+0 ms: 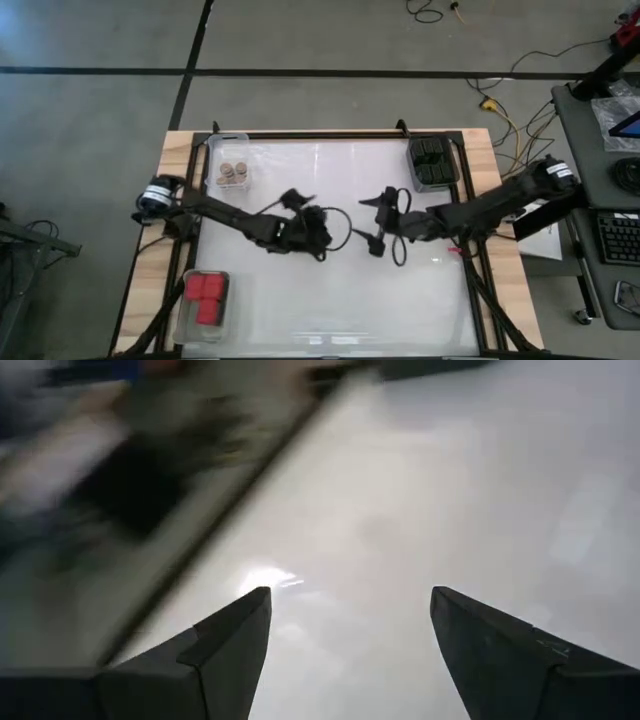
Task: Sort spices by type
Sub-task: Return to Home Position
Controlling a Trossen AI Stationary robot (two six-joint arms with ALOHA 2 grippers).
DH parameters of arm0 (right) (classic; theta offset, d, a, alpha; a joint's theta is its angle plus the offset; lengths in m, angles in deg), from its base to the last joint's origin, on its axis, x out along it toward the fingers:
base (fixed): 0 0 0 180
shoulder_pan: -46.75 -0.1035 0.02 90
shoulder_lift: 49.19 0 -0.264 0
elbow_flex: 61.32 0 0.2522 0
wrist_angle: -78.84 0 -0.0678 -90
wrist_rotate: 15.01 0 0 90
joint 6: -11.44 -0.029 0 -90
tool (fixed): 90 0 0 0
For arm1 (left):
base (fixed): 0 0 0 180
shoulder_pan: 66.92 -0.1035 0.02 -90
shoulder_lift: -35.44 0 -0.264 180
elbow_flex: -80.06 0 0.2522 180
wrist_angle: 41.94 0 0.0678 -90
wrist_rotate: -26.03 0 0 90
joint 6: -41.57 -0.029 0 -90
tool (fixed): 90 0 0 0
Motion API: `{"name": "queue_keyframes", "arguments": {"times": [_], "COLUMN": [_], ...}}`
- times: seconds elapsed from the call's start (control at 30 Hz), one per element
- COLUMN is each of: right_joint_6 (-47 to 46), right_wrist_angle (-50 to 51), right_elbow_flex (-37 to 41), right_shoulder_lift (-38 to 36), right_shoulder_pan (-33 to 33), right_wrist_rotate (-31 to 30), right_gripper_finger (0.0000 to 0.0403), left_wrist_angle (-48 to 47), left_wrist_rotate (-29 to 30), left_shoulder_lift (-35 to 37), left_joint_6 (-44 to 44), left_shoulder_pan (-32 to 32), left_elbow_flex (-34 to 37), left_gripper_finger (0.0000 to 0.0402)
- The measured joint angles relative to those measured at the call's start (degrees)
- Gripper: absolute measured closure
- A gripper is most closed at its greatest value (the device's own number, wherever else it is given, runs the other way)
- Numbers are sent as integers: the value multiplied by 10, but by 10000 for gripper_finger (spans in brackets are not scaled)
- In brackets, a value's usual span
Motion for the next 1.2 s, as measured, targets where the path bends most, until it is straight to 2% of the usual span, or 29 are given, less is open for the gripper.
{"name": "queue_keyframes", "arguments": {"times": [0.07, 0.13, 0.17, 0.33, 0.47, 0.53, 0.67, 0.77, 0.93, 1.0, 1.1, 1.2], "right_joint_6": [-13, -15, -11, 6, 11, 12, 12, 46, 86, 87, 61, 40], "right_wrist_angle": [-5, -3, -3, -6, -3, -3, 14, 29, 8, -8, -57, -104], "right_elbow_flex": [10, 20, 22, 26, 26, 27, 27, 27, 26, 26, 26, 26], "right_shoulder_lift": [7, 14, 15, 11, -17, -38, -79, -96, -111, -108, -99, -94], "right_shoulder_pan": [18, 31, 36, 52, 42, 26, 16, 17, 23, 31, 43, 48], "right_wrist_rotate": [4, 5, 5, 5, 20, 46, 35, 30, 28, 28, 25, 25], "right_gripper_finger": [23, 23, 23, 23, 23, 23, 23, 23, 23, 23, 23, 23], "left_wrist_angle": [117, 187, 194, 190, 145, 102, 68, 73, 84, 88, 79, 79], "left_wrist_rotate": [-97, -159, -164, -109, -186, -224, -271, -248, -140, -133, -190, -306], "left_shoulder_lift": [0, 1, 5, 52, 137, 188, 294, 368, 459, 482, 508, 535], "left_joint_6": [-88, -133, -140, -190, -215, -214, -207, -194, -175, -114, -144, -193], "left_shoulder_pan": [-15, -26, -29, -34, -30, -29, -31, -30, -32, -32, -33, -36], "left_elbow_flex": [28, 46, 51, 60, 95, 133, 233, 295, 346, 349, 353, 362], "left_gripper_finger": [143, 143, 143, 143, 143, 143, 143, 143, 143, 143, 143, 143]}}
